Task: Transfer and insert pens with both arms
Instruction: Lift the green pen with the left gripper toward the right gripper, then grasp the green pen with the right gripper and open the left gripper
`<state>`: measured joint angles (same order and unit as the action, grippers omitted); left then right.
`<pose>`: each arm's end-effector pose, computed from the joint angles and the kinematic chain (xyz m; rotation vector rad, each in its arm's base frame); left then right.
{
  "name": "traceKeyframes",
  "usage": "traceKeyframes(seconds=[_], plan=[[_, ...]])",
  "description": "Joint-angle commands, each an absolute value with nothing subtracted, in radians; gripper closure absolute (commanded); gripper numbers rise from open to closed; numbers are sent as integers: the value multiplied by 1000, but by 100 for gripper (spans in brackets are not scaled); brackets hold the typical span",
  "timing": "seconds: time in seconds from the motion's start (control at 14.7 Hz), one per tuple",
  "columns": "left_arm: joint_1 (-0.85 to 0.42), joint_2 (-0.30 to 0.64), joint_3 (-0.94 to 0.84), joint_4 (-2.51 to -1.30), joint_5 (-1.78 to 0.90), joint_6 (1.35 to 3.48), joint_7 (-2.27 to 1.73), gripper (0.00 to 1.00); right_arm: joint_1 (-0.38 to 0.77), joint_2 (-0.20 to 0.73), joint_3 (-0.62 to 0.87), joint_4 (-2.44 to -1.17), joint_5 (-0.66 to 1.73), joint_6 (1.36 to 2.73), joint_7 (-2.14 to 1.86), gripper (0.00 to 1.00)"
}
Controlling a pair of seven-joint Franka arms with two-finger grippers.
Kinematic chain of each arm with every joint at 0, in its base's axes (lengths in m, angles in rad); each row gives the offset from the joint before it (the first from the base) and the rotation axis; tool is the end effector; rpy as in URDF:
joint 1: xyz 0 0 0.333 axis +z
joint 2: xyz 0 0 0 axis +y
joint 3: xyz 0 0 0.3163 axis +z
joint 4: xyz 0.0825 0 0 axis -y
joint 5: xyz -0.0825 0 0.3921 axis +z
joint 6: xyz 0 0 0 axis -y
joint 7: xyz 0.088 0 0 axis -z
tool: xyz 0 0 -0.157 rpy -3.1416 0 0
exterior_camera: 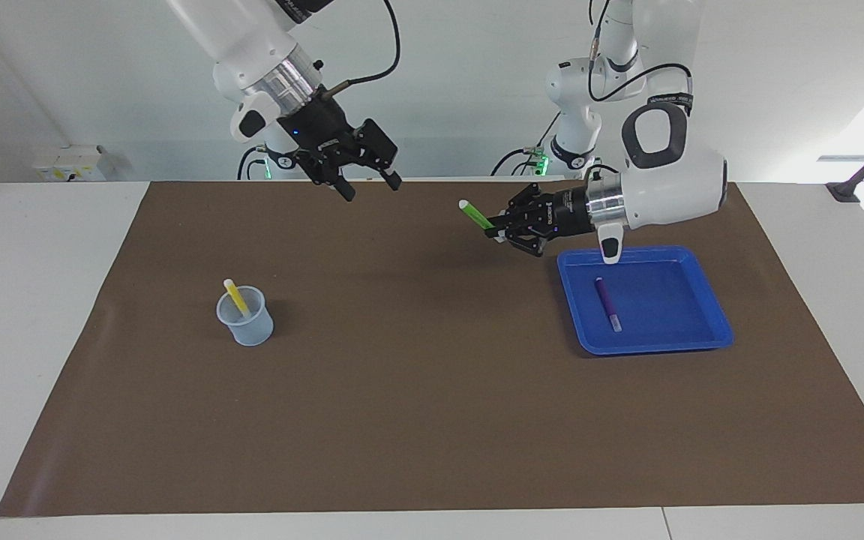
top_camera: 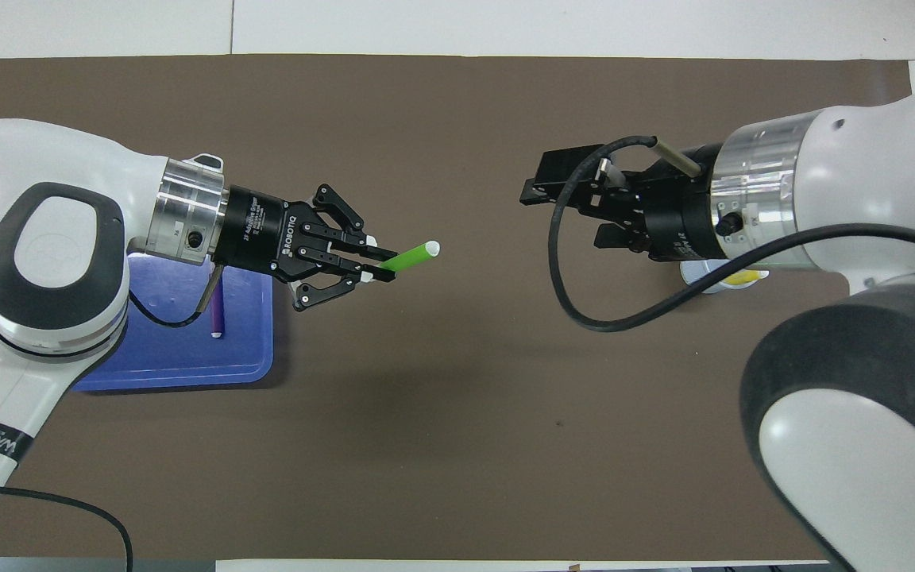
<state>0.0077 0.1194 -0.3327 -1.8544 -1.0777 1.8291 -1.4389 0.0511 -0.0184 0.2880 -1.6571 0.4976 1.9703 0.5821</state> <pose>0.5373 -0.2946 0.4622 1.7002 1.5814 -1.1505 0.5562 0.2535 0.5993 -2.5233 0.4611 -0.1010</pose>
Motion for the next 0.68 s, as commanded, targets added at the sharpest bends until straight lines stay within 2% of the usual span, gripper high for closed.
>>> traceKeyframes(seconds=[0.0,0.27,0.61], plan=[[-43,34,-327,-1937,-1130,1931,-1483,100,90,-15,301,-1689,519,2022,592,0],[-113,-29,-327,-2014,-1215,2069,-1482,100,155,3,301,-1706,494,2069,630,0],[-133,-34,-327,-2026,-1235,2098,-1480,100,160,0,301,-1724,460,2069,627,0]])
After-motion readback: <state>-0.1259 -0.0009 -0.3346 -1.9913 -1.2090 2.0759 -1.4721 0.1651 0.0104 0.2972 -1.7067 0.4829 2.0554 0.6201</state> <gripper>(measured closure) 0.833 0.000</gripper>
